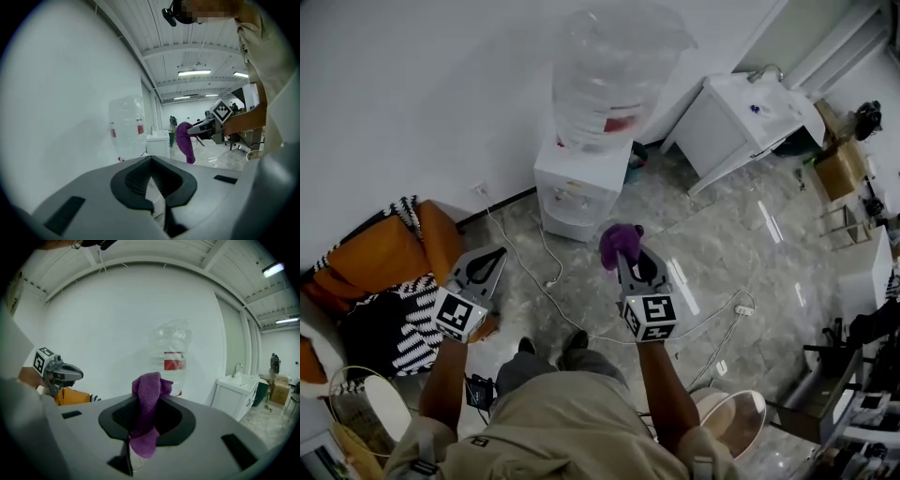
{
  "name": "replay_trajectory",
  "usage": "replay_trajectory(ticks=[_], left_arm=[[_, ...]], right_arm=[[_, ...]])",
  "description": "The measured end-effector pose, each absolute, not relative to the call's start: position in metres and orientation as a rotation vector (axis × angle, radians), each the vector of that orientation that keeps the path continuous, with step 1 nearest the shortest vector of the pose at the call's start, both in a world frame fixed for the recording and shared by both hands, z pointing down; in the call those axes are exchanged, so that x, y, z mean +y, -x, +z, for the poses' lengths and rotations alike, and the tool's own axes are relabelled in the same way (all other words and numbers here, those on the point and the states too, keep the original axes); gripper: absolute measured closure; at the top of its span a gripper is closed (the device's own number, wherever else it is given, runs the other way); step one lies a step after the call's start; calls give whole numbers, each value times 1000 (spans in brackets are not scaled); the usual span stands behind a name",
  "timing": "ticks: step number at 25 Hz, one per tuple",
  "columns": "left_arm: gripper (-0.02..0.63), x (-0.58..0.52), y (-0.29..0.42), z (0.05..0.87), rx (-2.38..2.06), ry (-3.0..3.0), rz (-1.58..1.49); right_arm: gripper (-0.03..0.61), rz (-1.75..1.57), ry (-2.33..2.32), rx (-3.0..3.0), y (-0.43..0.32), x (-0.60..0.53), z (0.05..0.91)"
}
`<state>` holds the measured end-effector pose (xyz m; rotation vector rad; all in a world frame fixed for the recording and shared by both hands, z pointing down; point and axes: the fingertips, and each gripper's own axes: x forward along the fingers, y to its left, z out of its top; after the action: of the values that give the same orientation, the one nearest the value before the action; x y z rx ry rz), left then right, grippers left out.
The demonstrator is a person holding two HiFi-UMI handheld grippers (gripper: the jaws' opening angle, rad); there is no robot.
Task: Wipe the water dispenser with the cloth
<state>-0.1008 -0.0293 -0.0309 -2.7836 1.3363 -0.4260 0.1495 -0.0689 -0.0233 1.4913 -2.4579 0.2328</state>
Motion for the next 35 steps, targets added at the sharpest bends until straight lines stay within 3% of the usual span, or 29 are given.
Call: replay_trajectory(ticks=[13,35], left_arm=[[598,-96,113,57,1426,2727,-452],[598,-201,142,369,1713,2560,-212]], right_arm=[[483,128,-1441,-2456,-133,-130,68],[483,69,-1575,-2361,-99,-211,410]])
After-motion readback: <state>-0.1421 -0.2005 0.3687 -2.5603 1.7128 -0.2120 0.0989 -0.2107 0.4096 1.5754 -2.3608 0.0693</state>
